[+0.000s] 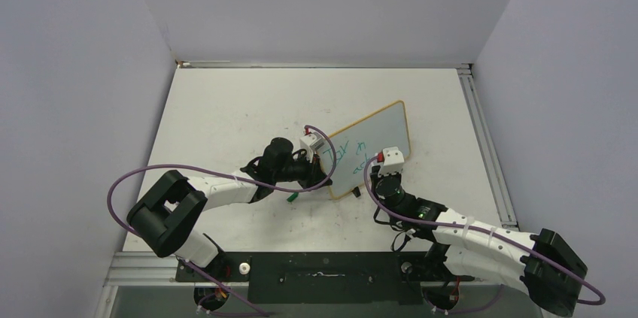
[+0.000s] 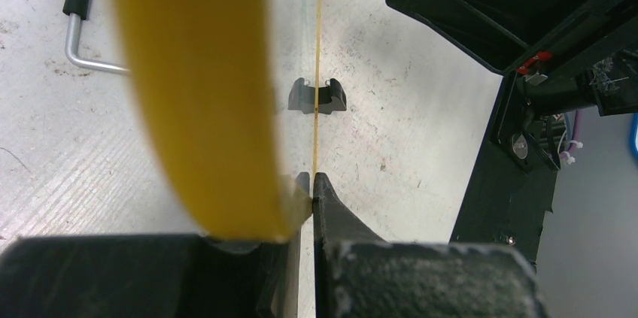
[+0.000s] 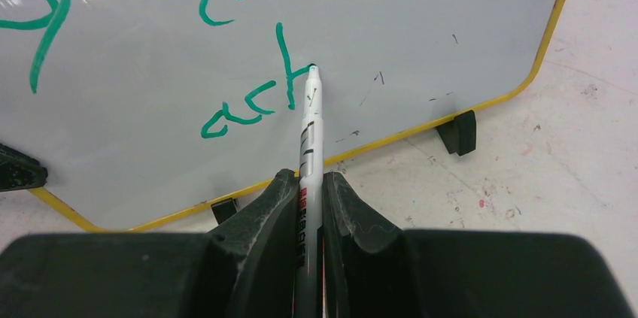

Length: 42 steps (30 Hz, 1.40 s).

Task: Write a sentence on the whiteboard

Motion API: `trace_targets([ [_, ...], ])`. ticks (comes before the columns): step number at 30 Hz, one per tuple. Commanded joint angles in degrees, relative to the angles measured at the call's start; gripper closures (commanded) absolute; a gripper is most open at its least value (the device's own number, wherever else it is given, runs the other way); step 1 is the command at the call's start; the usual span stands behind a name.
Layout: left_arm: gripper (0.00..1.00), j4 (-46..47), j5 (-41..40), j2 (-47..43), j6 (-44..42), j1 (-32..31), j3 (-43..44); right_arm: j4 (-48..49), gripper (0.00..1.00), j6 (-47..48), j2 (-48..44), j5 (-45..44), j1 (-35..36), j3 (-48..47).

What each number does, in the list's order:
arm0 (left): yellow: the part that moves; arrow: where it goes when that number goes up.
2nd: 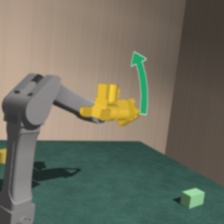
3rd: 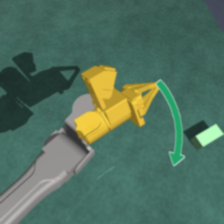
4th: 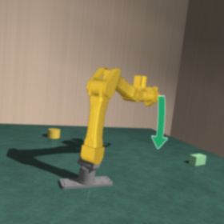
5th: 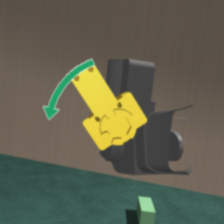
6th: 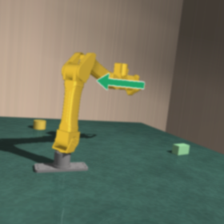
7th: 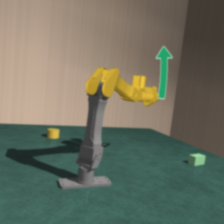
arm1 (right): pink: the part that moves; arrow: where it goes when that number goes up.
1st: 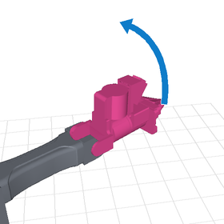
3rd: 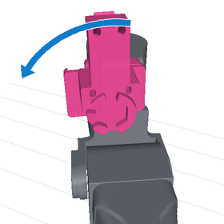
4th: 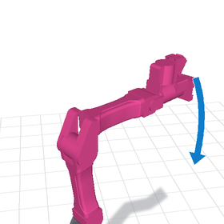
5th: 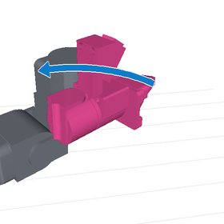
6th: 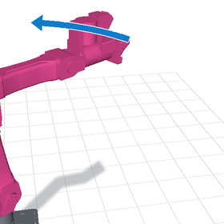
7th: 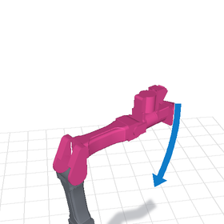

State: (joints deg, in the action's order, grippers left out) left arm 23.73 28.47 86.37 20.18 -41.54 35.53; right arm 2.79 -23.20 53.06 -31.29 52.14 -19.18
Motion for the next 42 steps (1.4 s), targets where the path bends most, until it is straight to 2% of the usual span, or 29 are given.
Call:
trace_targets([
  [1, 1.0, -1.3, 1.7, 0.0, -0.3, -0.9, 1.4, 1.4, 0.95, -0.9, 0.3, 0.4, -0.4, -2.3],
  [21, 1.0, -1.1, 1.6, -0.2, -0.3, -0.9, 1.2, -5.7, 0.95, -6.9, -0.8, 2.6, -0.3, -1.7],
  [32, 1.0, -1.6, 1.6, -0.3, -0.4, -0.8, 1.4, -4.9, 0.95, -3.2, -6.6, 0.6, -0.5, -1.9],
  [42, 1.0, -1.6, 1.7, -0.2, -0.5, -0.9, 1.5, -1.7, 0.95, -0.1, -5.3, 2.0, -3.0, -2.2],
])
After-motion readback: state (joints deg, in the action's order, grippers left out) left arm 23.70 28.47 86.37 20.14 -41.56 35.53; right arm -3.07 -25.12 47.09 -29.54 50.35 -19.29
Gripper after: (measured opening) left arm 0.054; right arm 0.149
